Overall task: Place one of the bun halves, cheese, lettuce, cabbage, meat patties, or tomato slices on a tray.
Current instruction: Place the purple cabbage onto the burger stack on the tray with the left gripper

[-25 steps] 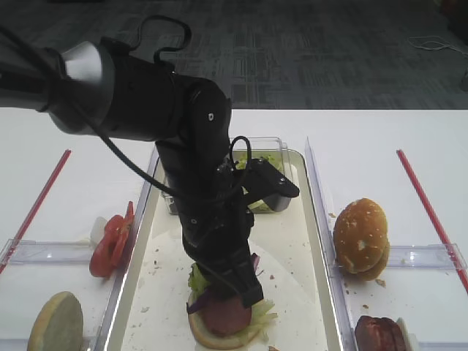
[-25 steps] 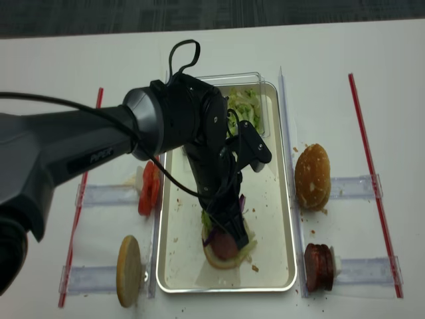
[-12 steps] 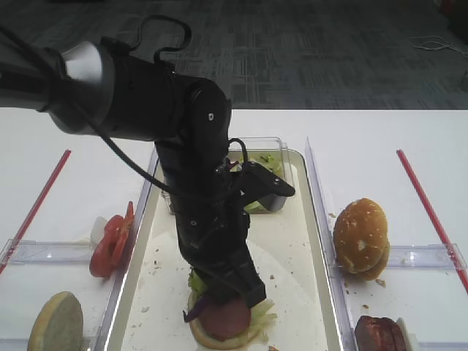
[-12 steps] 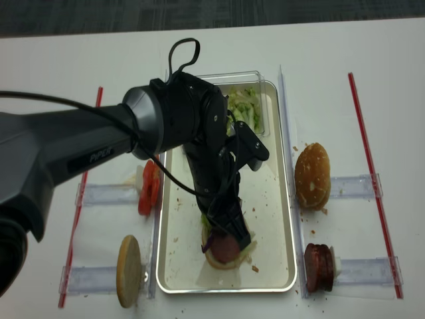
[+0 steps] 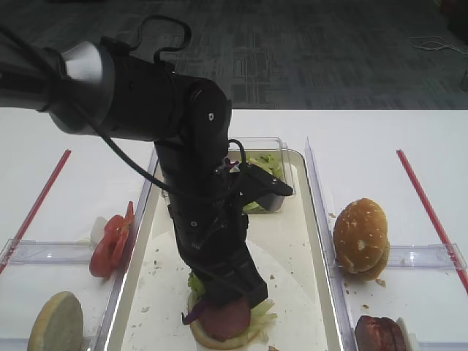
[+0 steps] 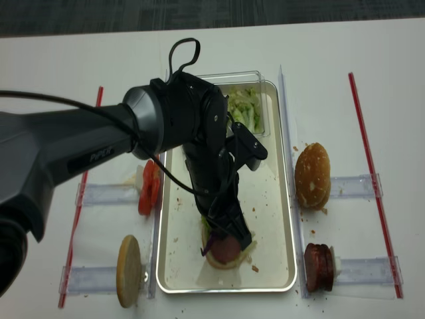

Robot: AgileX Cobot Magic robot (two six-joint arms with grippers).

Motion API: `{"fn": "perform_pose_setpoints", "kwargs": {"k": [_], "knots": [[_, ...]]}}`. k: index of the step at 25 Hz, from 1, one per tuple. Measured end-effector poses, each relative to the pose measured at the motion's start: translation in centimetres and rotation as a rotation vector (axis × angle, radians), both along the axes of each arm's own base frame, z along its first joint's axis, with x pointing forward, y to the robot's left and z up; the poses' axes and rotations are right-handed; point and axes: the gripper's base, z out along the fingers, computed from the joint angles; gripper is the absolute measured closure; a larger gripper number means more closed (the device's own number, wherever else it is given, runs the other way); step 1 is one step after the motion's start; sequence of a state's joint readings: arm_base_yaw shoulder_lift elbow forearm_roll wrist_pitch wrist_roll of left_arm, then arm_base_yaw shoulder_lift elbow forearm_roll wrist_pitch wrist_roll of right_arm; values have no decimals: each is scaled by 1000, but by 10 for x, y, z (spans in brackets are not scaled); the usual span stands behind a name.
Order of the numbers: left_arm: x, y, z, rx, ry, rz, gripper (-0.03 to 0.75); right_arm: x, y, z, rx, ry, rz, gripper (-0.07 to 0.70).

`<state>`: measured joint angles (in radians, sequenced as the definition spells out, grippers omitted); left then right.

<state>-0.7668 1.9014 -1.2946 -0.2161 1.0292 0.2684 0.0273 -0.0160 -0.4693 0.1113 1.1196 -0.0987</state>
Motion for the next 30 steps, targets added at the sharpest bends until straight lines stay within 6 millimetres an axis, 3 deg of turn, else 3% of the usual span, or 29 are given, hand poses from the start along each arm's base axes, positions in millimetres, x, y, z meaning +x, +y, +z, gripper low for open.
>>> {"fn": "perform_pose_setpoints", "kwargs": {"k": [9,16,24,30], "knots": [[0,0,0,1,1,8,365,0,0,0,0,0,0,226],[1,-1,2,-2,-1,10,316,0,0,0,0,0,0,226],[9,-9,24,-24,-12,25,234,0,0,0,0,0,0,226],[10,-11,35,-13,2,35,217,0,0,0,-2,0,1,226]]}}
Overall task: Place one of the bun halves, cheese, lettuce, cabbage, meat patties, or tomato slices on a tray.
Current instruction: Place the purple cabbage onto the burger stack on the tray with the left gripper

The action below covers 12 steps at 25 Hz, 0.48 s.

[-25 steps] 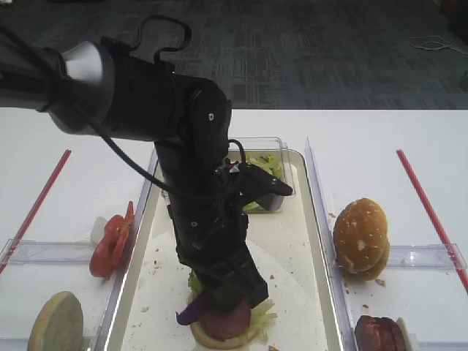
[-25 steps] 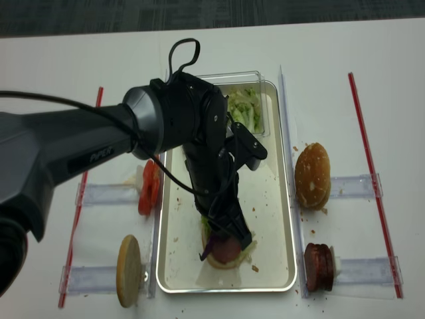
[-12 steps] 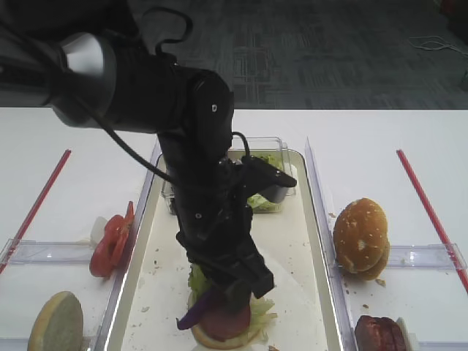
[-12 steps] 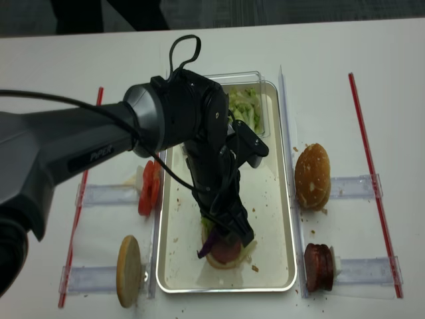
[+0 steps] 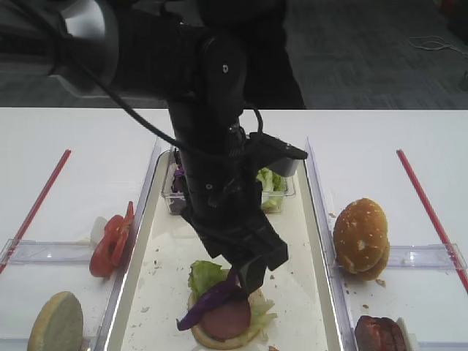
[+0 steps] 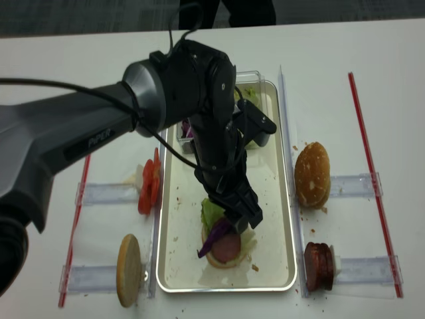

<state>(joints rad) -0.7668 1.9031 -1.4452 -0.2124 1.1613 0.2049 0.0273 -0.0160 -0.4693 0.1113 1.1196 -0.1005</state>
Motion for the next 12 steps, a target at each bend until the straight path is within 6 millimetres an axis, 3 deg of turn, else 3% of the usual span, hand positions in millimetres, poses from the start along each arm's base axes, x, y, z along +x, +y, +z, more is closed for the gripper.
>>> {"fn": "perform_pose_setpoints", "kwargs": {"k": [12], "knots": [[12,-3,26,14,-75,53,217,0,0,0,-2,0,1,226]]}}
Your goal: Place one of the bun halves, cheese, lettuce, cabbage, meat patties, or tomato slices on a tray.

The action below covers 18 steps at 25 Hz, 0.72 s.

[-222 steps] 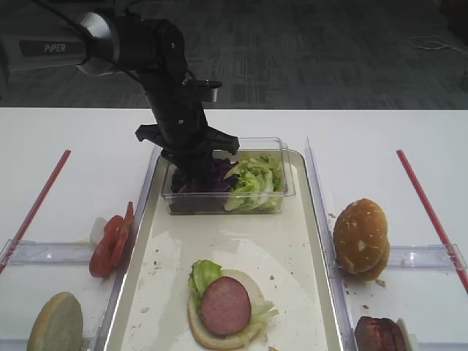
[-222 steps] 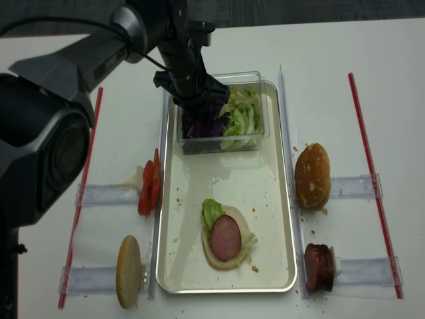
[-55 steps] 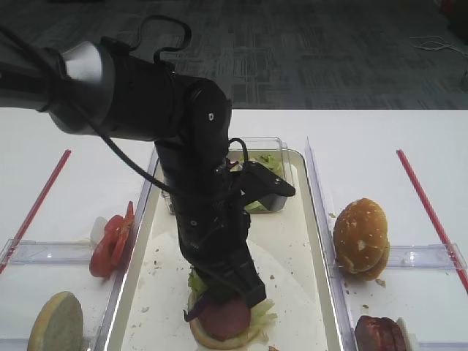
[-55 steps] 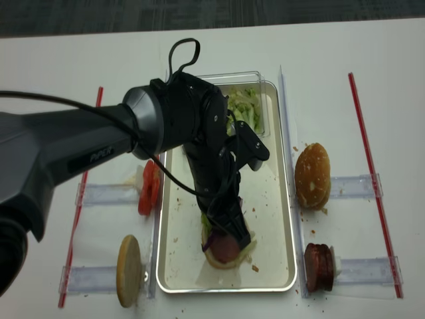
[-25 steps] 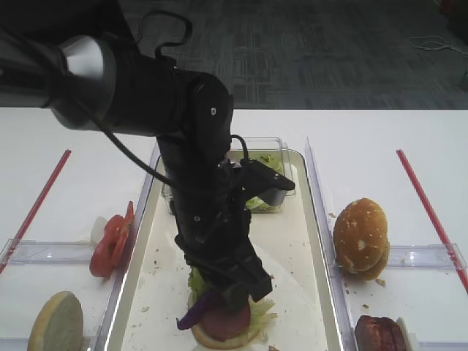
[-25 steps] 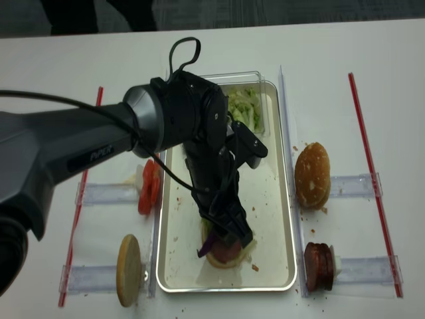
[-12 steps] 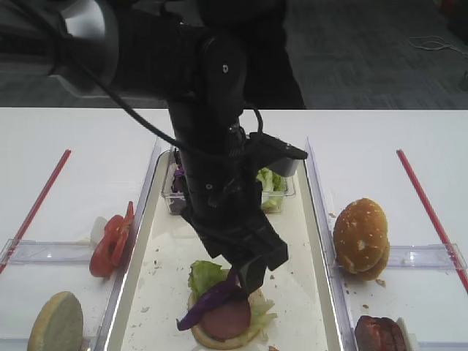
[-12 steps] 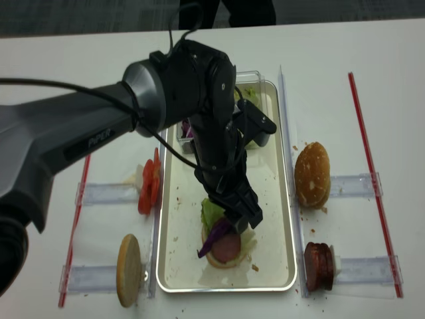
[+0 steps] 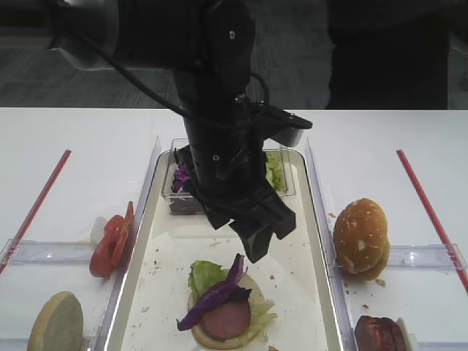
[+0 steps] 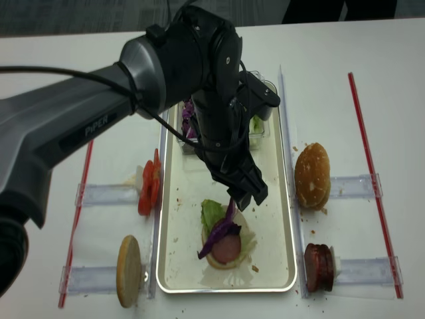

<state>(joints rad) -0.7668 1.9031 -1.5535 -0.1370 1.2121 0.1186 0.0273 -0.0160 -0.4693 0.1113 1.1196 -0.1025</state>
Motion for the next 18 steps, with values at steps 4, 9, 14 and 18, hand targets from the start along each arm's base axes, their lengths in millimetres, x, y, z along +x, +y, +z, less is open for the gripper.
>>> {"fn": "perform_pose_setpoints", "kwargs": {"k": [4,9,14,18], "knots": [[2,-1,4,-4,-13,4,217,0,0,0,0,0,0,226],[4,1,5,3,-23,6,217,0,0,0,0,0,0,226],[17,14,3,6,-20,55,217,0,0,0,0,0,0,226],[35,35,3,7,-20,126,217,0,0,0,0,0,0,226]]}}
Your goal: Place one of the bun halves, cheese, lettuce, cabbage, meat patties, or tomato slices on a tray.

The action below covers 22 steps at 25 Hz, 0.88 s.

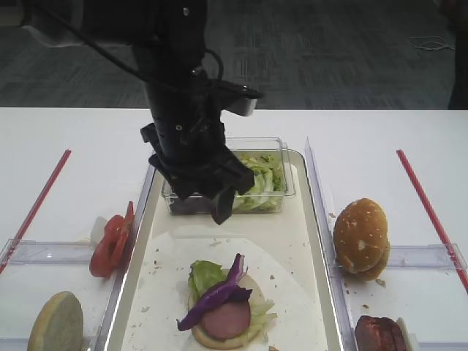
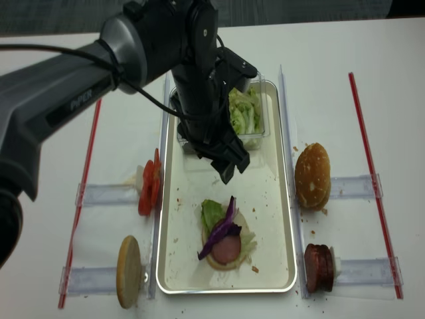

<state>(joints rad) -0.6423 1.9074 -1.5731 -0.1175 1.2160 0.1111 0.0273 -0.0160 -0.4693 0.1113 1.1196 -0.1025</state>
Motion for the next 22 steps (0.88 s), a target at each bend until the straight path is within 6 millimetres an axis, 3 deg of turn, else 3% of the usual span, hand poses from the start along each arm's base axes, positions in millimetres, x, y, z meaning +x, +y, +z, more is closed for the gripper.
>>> {"fn": "perform_pose_setpoints", "kwargs": {"k": [5,14,22], "knots": [[22,32,2,-3,-6,100,218,0,0,0,0,0,0,226],[59,109,4,1,-9,318,218,0,0,0,0,0,0,226],[77,177,3,40,-25,482,218,0,0,0,0,0,0,236]]}}
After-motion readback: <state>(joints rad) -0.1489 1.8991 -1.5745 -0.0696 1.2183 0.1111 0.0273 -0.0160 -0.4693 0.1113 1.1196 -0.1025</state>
